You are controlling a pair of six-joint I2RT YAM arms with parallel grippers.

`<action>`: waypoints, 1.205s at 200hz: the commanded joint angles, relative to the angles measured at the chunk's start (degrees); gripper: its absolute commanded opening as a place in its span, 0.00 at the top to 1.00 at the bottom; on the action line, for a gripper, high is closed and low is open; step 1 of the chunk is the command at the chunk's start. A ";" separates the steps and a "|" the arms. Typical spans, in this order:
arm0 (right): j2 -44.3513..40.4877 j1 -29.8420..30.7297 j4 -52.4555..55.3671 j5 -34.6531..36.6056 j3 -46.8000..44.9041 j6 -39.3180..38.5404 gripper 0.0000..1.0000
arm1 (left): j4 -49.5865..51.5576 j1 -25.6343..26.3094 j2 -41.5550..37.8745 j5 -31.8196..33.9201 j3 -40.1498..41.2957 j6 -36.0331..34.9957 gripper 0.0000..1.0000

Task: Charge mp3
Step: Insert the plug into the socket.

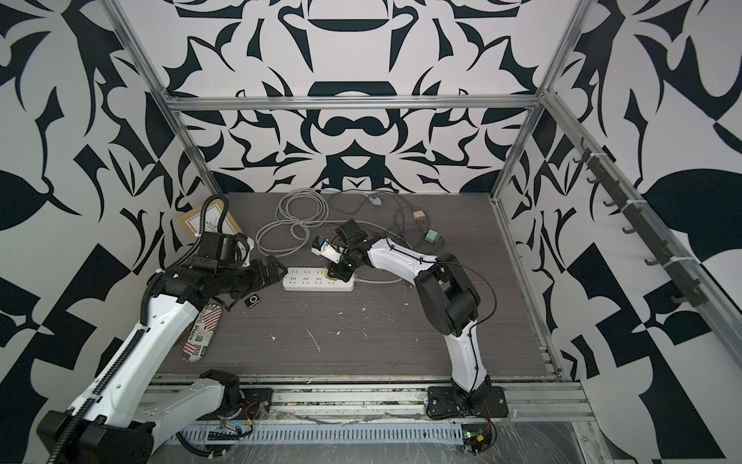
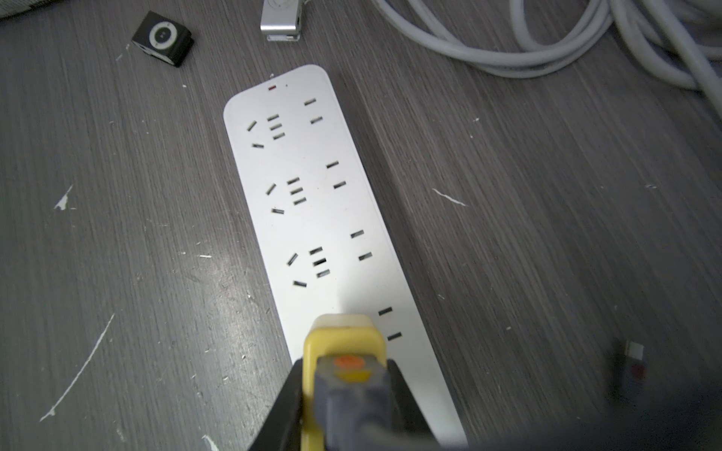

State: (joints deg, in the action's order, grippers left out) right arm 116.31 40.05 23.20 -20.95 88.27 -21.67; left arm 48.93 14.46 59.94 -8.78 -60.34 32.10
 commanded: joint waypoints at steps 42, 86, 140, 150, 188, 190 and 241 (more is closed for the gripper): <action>-4.10 0.42 -2.88 1.35 -2.92 -4.39 1.00 | -0.59 -0.26 -0.64 -2.62 3.27 1.46 0.01; -6.83 0.87 -5.09 1.77 -3.38 -5.57 1.00 | -1.13 -0.30 -0.18 -3.59 4.43 2.01 0.01; -5.34 0.86 -3.87 -1.36 -1.56 -5.85 1.00 | -2.96 -0.31 0.39 -3.60 5.48 2.45 0.01; -4.75 0.86 -3.50 -1.95 -1.40 -5.93 1.00 | -2.96 -0.31 0.44 -3.56 5.54 2.47 0.01; -3.47 0.88 -3.56 -2.98 -1.92 -6.08 1.00 | -2.87 -0.26 0.44 -3.14 5.70 2.40 0.01; -3.42 0.83 -3.59 -3.07 -1.95 -6.05 1.00 | -2.87 -0.25 0.39 -3.04 5.70 2.37 0.01; -1.98 0.84 -4.31 -3.94 -1.87 -6.17 1.00 | -2.48 -0.28 0.61 -2.42 5.61 1.83 0.01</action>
State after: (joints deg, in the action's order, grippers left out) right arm 114.72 40.58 19.73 -23.09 84.82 -27.18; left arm 45.63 14.41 60.40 -11.68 -55.55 33.69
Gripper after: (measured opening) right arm 0.296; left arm 0.994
